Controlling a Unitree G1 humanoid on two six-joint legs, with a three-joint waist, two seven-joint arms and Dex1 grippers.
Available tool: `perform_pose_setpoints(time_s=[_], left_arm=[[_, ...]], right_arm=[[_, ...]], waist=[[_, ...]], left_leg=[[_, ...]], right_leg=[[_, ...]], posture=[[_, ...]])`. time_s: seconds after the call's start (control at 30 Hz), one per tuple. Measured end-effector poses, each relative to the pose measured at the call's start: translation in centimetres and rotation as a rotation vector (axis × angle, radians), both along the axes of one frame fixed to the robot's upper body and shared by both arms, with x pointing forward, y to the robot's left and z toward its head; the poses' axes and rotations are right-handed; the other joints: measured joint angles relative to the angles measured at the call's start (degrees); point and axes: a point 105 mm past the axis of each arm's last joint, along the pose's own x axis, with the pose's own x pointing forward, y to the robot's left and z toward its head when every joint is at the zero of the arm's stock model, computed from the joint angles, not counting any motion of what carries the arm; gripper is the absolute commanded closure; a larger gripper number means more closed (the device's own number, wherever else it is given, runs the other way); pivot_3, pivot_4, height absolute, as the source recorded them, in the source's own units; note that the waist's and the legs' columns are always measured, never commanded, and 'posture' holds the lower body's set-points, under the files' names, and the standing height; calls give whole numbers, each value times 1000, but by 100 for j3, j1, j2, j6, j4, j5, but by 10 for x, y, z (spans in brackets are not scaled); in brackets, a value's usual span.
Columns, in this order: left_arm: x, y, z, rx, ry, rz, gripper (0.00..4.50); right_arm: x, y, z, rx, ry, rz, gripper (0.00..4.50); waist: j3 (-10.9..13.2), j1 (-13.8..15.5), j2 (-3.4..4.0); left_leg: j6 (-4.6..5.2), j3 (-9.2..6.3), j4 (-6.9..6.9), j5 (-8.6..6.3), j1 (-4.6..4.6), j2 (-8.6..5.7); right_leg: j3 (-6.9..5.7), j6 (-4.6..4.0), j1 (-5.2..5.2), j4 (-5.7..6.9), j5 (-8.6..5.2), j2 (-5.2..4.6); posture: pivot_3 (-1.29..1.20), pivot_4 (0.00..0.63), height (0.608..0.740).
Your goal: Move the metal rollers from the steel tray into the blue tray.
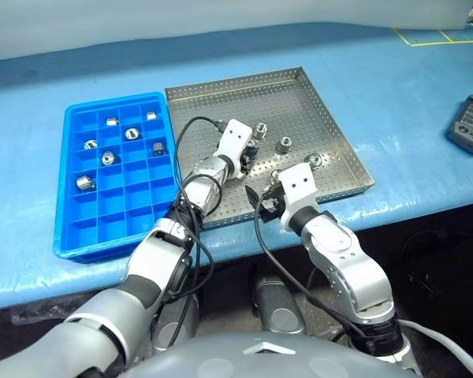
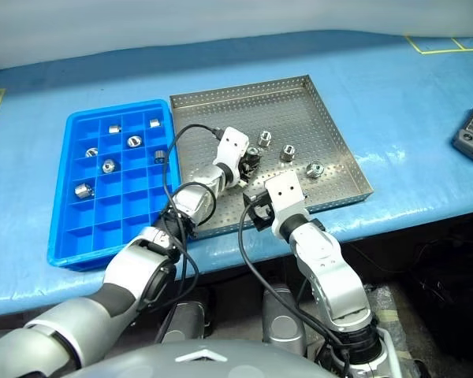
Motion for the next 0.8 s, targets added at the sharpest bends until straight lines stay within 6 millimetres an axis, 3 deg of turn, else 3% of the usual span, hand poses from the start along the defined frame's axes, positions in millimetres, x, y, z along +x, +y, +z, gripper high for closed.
perform_pose_setpoints(time_s=[0.2,0.4,0.6,0.8], left_arm=[[-12,48,41,-162,-141,156,2820],[-52,122,69,-104,-270,339,2820],[-94,169,59,-6,-240,487,2820],[-118,189,39,33,-152,586,2820]], right_arm=[[3,11,2,1,-4,56,0],[8,26,6,-5,-18,142,0],[7,45,7,-12,-26,254,0],[5,53,3,-10,-10,291,0]], waist=[[0,70,3],[-3,287,8],[-2,531,8],[-3,674,7]], left_leg=[[0,2,1,0,2,1],[0,8,1,0,15,2],[0,4,2,0,16,1],[-1,5,9,0,17,1]], right_leg=[[6,-3,-2,3,1,1],[13,-6,4,7,1,4],[12,-11,9,4,-2,4],[9,-41,14,5,-19,3]], posture=[[-64,150,740],[11,150,740],[64,150,740],[71,150,740]])
